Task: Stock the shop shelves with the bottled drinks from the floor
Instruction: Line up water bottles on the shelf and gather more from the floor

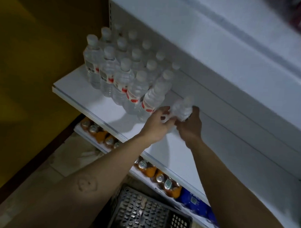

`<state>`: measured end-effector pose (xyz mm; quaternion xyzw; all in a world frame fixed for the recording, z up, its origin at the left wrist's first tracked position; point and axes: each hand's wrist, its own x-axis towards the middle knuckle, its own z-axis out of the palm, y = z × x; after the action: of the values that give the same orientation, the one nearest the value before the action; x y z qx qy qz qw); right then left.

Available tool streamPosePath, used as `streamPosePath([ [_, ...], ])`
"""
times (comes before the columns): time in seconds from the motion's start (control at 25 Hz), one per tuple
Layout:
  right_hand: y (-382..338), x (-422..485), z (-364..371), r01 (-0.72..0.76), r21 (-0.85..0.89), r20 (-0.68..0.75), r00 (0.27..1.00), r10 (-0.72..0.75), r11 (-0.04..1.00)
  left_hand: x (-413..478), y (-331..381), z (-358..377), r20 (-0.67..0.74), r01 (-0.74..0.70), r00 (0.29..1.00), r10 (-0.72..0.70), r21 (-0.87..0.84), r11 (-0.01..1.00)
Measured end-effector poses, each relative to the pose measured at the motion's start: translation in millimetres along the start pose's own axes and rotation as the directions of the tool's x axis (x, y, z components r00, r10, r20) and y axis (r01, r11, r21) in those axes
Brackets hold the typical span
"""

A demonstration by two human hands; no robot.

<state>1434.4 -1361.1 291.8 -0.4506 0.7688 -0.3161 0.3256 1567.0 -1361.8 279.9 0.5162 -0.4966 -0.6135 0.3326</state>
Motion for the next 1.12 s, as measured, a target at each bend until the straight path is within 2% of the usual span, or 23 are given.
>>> streamPosePath([
  [0.28,9,78,21,0.012,0.088,-0.024,1.0,-0.01,0.996,44,-12,19,0.015,0.024,1.0,-0.024,0.049,0.999],
  [0.48,4,104,26,0.017,0.145,0.005,1.0,-0.018,0.989,64,-17,18,-0.058,0.015,0.998,-0.008,0.117,0.993],
  [0.72,1,117,30,0.008,0.155,0.028,1.0,-0.012,0.988,52,-15,22,0.066,0.13,0.988,-0.138,0.113,0.985],
  [0.88,-1,104,24,-0.054,0.083,0.141,0.989,0.042,0.995,33,-9,24,0.071,0.126,0.987,-0.141,0.18,0.976],
  [1.0,5,63,14,-0.131,0.19,0.145,0.984,0.104,0.973,8,-4,27,0.063,0.113,0.989,-0.131,0.229,0.967],
  [1.12,18,6,-4,-0.111,0.324,0.118,0.99,0.076,0.94,-23,-6,29,0.044,0.129,0.988,-0.145,0.262,0.956],
])
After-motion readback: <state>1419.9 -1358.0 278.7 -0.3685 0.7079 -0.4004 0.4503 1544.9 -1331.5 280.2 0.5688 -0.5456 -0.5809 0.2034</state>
